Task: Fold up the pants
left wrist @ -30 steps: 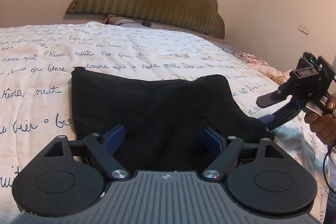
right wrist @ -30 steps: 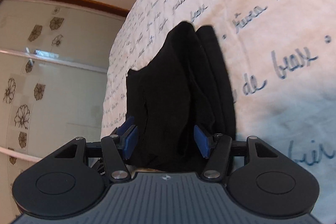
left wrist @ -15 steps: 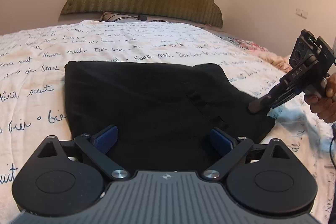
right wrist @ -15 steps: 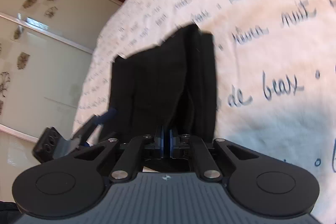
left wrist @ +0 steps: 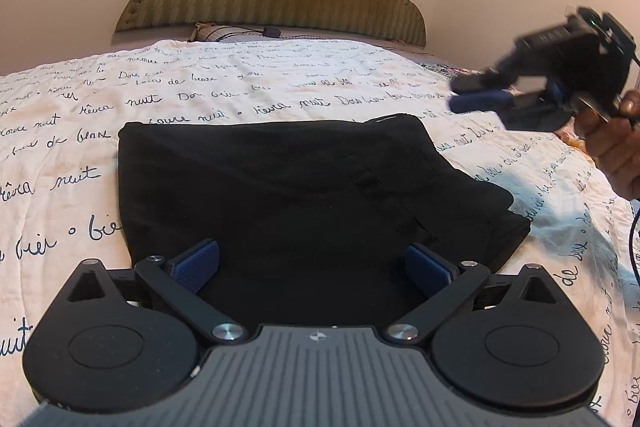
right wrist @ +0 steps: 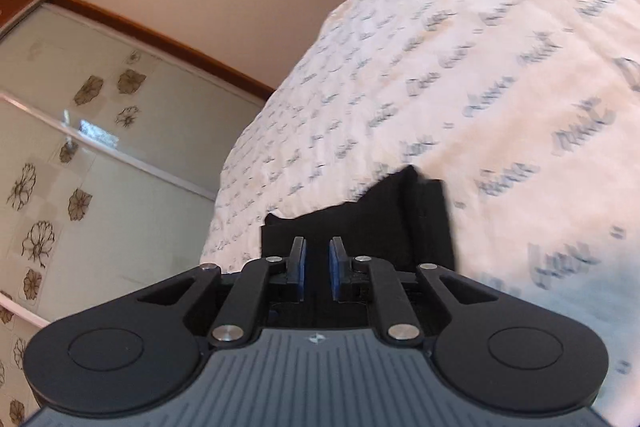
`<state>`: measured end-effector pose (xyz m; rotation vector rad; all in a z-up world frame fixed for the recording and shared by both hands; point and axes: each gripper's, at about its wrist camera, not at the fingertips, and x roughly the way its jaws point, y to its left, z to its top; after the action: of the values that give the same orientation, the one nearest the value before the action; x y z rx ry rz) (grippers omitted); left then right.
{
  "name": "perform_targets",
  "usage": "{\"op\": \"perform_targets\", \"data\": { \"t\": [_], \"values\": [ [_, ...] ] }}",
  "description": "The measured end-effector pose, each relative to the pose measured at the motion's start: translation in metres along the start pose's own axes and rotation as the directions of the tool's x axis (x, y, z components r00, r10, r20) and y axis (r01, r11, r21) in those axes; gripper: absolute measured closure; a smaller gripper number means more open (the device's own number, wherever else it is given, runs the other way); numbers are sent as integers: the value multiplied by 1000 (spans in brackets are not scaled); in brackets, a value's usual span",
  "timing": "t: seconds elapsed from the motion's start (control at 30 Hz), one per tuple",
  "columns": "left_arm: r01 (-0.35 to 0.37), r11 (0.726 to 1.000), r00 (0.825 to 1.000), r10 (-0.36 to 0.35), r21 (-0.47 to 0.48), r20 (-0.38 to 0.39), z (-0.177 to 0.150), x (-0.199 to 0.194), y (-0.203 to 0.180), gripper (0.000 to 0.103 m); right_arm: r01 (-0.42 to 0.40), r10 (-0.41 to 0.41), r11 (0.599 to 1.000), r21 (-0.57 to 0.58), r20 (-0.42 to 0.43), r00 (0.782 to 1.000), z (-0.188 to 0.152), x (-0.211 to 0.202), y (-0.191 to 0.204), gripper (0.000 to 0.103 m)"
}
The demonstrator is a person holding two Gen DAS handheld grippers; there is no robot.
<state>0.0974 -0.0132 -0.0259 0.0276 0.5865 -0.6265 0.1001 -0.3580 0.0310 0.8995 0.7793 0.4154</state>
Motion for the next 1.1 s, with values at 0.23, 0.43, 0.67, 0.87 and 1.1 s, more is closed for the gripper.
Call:
{"op": "perform_targets", "data": {
  "t": [0.23, 0.43, 0.67, 0.87, 1.1],
  "values": [
    [0, 1000, 1000, 0, -2, 2, 0, -1, 1, 1, 100, -112, 990, -99, -128, 985, -11, 78, 1, 80],
    [3, 1000, 1000, -3, -3, 8, 0, -3, 1, 2, 36, -37, 999, -10, -58, 998, -24, 70, -34, 103],
    [47, 975, 998, -35, -217, 55, 1, -54, 34, 4, 5, -6, 1000, 17, 43, 999, -27, 4, -10, 92],
    [99, 771, 994, -105, -629, 28, -16, -40, 99, 4, 142, -143, 989, 39, 38, 989, -37, -22, -37, 26],
    [92, 627, 991, -135, -774, 8, 3, -15, 115, 26, 102, -100, 994, 45, -51, 994, -36, 1, -54, 27]
  ]
}}
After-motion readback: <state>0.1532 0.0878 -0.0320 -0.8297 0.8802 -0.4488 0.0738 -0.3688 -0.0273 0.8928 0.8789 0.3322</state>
